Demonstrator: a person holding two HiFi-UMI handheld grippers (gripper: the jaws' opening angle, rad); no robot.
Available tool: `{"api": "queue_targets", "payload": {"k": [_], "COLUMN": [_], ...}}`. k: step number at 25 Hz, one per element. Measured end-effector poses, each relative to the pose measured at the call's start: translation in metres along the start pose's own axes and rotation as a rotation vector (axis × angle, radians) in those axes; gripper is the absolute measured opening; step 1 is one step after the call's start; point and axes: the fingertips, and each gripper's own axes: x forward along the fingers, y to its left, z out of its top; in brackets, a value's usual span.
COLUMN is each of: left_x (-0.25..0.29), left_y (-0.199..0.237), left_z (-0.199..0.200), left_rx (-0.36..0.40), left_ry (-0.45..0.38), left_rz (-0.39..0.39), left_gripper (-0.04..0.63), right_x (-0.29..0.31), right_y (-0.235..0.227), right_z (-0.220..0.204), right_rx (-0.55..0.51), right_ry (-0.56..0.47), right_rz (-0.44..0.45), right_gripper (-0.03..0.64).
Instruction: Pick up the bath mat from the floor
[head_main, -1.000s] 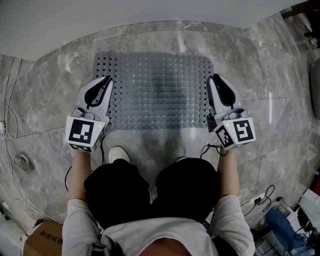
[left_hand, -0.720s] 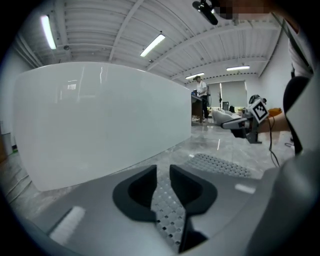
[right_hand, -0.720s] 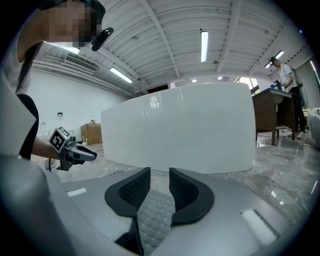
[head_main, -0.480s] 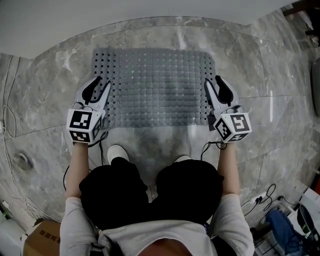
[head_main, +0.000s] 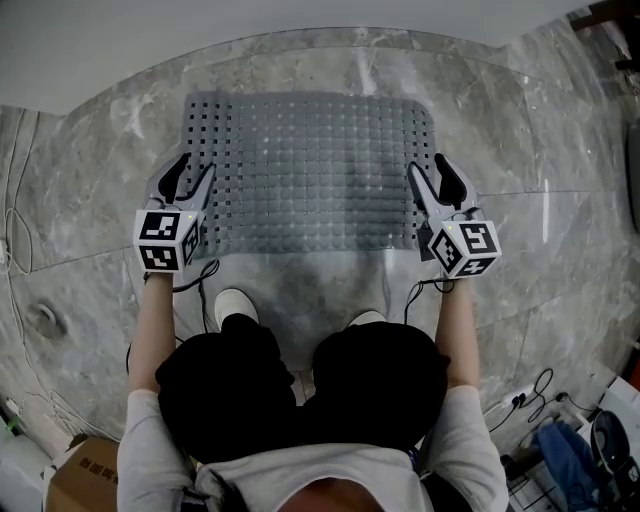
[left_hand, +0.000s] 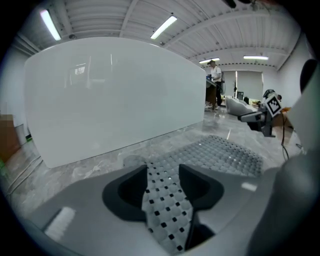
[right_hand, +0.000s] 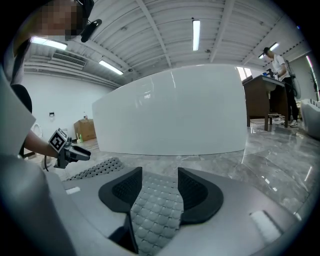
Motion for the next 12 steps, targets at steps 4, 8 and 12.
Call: {"api": "queue_targets", "payload": {"k": [4, 8, 12], "left_x": [0.008, 0.015, 0.02], "left_y": [0.007, 0.012, 0.019], "left_z": [-0.014, -0.031, -0.047], "left_rx": [-0.021, -0.015, -0.034], "left_ry": [0.036, 0.084, 0.125], "left_rz": [0.01, 0.014, 0.033], "left_gripper": [0.229, 0.264, 0.284], "right_x": [0.003, 0.006, 0.007], "right_y": [-0.007, -0.013, -0.021], "right_z": [-0.013, -0.026, -0.037], "right_rx": [0.017, 0.03, 0.043], "right_ry": [0.024, 0.052, 0.071], "right_rz": [-0.009, -0.015, -0.026], "right_gripper": [0.248, 0.263, 0.276]}}
